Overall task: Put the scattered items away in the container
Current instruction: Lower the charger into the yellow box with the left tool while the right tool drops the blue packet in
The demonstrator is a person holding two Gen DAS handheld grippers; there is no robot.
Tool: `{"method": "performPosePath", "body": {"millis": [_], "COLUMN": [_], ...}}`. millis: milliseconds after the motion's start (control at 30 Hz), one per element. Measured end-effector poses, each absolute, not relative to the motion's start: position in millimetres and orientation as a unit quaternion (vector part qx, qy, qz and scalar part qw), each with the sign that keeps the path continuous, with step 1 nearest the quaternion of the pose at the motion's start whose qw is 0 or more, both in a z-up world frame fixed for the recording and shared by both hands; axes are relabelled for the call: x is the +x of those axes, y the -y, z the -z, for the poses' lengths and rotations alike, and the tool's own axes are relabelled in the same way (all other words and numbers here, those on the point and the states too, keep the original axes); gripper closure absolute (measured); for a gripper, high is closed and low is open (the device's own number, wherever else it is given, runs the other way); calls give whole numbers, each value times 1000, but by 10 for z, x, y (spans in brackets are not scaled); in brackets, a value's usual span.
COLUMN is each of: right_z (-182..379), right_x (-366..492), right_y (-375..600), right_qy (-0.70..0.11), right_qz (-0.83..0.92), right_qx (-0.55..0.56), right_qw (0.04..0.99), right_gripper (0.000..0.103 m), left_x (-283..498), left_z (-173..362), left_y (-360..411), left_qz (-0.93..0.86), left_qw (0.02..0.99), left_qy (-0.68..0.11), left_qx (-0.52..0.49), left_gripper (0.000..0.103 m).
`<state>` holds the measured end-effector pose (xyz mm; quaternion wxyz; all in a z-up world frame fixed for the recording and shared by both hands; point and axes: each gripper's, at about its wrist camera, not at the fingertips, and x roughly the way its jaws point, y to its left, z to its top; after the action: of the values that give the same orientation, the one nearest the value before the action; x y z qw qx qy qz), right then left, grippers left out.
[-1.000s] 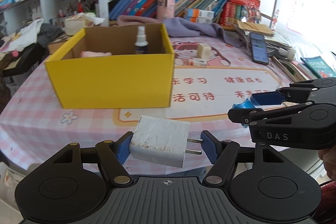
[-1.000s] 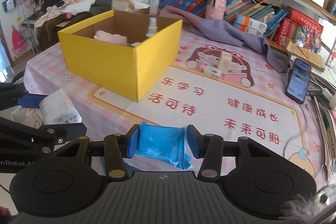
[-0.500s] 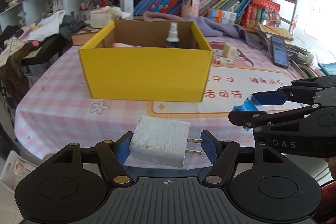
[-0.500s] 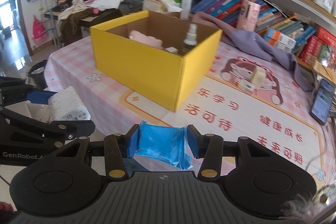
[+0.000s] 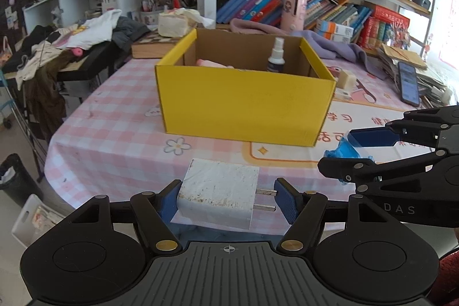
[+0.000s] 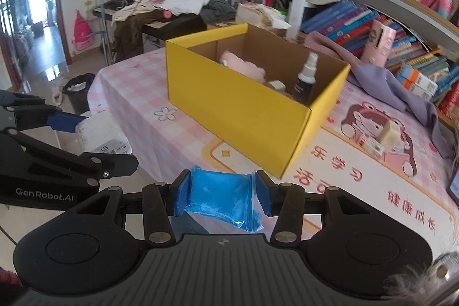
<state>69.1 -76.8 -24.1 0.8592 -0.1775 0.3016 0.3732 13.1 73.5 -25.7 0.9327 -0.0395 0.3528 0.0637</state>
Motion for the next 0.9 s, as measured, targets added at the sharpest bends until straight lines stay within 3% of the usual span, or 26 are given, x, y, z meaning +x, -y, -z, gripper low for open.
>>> {"method": "performPosePath", "body": {"millis": [567,900], "right_z": [-308,-188], "right_x": [1412,2168], "right_y": [565,330], "right_qy": [-214,-231], "right_qz": [-386,-383], "right_qx": [-138,-161], "right_qw": [887,880], "right_gripper": [58,58], "left_x": [805,1558], "left_z": [-288,-324], "left_y": [-988,-1074], "left_qz": [-78,-62], "left_qw": [956,954], "left_qy": [-283,-294], "left_qx": [-7,12], "left_gripper": [34,34]}}
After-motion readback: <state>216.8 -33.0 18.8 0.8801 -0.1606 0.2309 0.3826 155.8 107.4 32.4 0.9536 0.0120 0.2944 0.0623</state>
